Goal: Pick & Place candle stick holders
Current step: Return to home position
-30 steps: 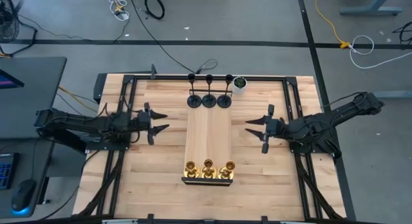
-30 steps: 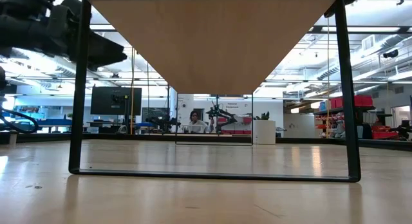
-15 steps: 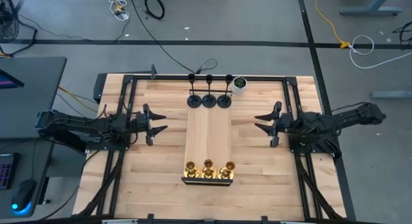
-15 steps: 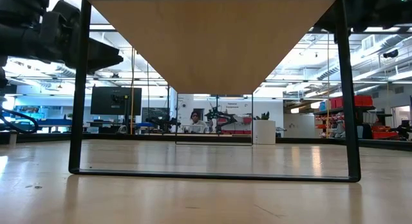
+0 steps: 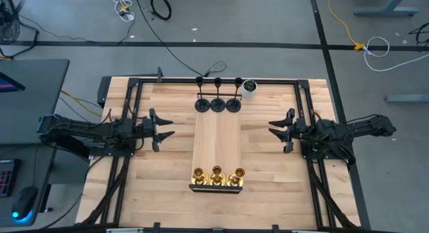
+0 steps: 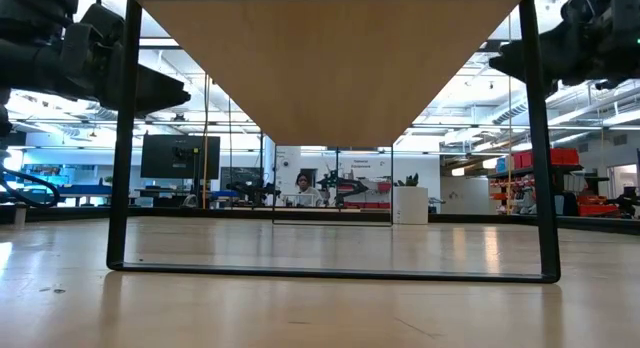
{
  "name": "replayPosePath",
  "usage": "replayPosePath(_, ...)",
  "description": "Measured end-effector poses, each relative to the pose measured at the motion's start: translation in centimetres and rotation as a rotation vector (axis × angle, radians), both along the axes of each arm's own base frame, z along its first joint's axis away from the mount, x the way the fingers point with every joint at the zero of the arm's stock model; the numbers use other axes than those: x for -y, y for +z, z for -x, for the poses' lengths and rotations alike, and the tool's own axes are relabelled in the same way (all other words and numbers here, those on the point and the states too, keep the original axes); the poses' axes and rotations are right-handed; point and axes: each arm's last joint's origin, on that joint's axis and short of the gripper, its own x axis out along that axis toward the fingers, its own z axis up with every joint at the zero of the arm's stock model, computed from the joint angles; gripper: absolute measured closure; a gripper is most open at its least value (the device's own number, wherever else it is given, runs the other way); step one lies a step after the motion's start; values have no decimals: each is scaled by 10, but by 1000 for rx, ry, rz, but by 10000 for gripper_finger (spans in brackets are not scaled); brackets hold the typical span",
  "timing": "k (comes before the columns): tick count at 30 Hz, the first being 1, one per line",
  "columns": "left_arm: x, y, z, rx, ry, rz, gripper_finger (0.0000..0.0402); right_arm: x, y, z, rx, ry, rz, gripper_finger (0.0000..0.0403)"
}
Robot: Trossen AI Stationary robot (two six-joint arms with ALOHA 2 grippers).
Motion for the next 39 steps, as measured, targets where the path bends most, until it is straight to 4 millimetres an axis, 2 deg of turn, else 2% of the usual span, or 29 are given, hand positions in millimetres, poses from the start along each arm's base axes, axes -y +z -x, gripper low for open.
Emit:
replayPosePath(7, 0, -2, 0, -16, -14, 12, 195, 0, -19, 2, -36, 1, -64, 275)
replayPosePath(14, 2, -6, 0, -61, -64, -2, 195, 0, -19, 2, -39, 11, -81, 275)
replayPosePath(19, 2, -15, 1, -147, -57, 20, 195, 1, -27, 2, -113, -24, -122, 275)
replayPosePath(39, 3, -14, 3, -138, -64, 25, 195, 1, -29, 2, -131, -24, -145, 275)
